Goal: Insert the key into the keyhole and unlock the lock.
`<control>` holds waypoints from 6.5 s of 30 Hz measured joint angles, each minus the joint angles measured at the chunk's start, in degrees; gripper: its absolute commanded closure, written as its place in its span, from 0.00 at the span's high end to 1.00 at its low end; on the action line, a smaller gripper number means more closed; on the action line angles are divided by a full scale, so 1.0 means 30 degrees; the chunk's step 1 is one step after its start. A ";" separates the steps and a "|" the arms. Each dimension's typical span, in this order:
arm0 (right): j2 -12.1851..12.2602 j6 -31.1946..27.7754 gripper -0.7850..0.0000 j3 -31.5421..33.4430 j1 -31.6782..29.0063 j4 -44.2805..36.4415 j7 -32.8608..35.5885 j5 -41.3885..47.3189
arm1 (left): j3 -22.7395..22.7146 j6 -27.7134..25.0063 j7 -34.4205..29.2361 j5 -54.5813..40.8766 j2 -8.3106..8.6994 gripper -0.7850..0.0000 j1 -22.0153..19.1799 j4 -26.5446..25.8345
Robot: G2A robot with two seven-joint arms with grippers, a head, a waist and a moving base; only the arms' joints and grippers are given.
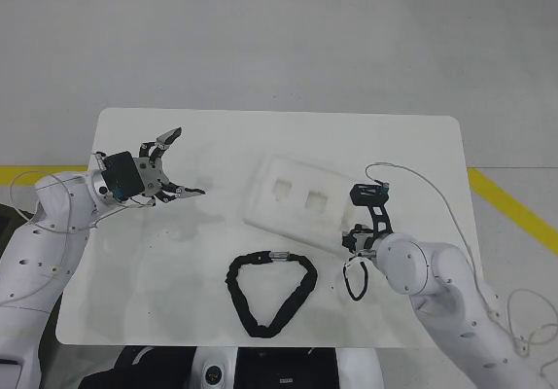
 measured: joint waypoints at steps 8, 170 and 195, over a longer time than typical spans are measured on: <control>-0.0113 -0.0102 0.00 0.0033 -0.0120 -0.0168 0.0102 -0.1022 | 0.0000 0.0000 0.0000 0.0000 0.0000 1.00 0.0000 0.0000; -0.1385 -1.2227 0.00 0.8386 -0.3713 -0.3925 0.2068 0.3152 | 0.8448 -0.5080 -1.1250 -0.0132 -0.0831 1.00 0.0672 -0.5830; -0.1385 -1.2227 0.00 0.8386 -0.3713 -0.3925 0.2068 0.3152 | 1.0420 -0.5079 -1.8233 -0.7079 0.0098 0.93 -0.0915 -0.6301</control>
